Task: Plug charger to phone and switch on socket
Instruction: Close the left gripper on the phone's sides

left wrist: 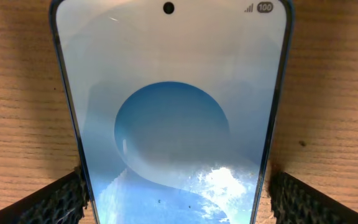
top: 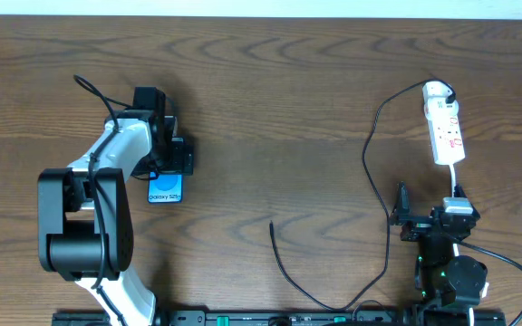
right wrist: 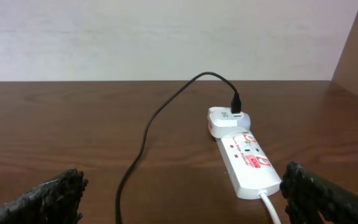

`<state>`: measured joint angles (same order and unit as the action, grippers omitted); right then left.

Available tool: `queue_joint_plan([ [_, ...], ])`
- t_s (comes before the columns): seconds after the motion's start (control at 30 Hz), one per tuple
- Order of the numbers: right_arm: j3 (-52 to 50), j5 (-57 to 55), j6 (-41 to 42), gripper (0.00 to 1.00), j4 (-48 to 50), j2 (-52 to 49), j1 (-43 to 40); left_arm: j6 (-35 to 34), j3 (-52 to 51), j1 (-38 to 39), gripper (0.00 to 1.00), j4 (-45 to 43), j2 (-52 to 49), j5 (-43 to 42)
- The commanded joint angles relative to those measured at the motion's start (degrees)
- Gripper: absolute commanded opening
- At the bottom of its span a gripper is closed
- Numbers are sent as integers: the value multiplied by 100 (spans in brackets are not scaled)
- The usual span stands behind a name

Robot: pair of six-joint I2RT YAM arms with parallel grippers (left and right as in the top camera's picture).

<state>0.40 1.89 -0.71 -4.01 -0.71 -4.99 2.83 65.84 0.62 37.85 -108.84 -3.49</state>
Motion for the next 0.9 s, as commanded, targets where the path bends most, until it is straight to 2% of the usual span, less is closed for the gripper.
queue_joint_plan([
  [0.0, -9, -26, -61, 99, -26, 33, 28, 15, -264, 11, 92, 66, -240, 417],
  [0.47, -9, -26, -61, 99, -26, 33, 28, 15, -264, 11, 92, 66, -240, 417],
  [0.87, -9, -26, -61, 99, -26, 33, 28, 15, -264, 11, 87, 66, -240, 417],
])
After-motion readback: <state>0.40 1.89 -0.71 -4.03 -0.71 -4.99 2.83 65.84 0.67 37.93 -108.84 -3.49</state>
